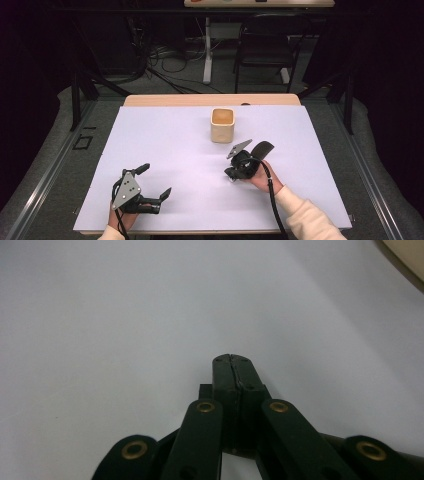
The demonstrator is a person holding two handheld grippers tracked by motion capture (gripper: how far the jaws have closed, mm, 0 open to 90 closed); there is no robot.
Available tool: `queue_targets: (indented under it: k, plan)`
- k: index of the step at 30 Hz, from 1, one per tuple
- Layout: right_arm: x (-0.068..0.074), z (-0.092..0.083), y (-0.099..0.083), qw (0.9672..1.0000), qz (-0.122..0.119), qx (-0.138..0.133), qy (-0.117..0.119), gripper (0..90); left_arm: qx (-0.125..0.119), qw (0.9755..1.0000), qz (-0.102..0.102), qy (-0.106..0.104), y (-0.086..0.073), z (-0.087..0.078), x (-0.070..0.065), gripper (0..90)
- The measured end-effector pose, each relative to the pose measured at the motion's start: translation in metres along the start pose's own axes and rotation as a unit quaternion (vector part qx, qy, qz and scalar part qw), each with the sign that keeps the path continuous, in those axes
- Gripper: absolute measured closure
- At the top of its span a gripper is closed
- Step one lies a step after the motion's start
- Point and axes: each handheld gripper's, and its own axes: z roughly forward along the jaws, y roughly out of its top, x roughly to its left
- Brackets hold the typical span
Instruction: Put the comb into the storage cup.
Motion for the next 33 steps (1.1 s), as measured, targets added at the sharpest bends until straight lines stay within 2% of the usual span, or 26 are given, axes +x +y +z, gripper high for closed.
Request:
queue_targets:
  k: [6, 16, 17, 33]
  plan:
    - [0.0, -0.002, -0.001, 1.0, 0.004, 0.002, 0.002, 90.0, 0.0, 1.0, 0.0, 0.0, 0.0, 0.0, 0.0, 0.0]
    - [0.002, -0.006, -0.004, 0.9999, -0.004, 0.007, 0.009, 90.0, 0.0, 1.0, 0.001, 0.0, 0.0, 0.0, 0.0, 0.0]
    - [0.004, -0.008, -0.006, 0.9999, 0.002, 0.007, 0.009, 90.0, 0.0, 1.0, 0.001, -0.002, 0.0, 0.0, 0.0, 0.0]
    - [0.003, -0.016, -0.017, 0.9997, 0.006, 0.018, 0.014, 90.0, 0.0, 1.0, 0.001, -0.003, 0.0, 0.0, 0.0, 0.0]
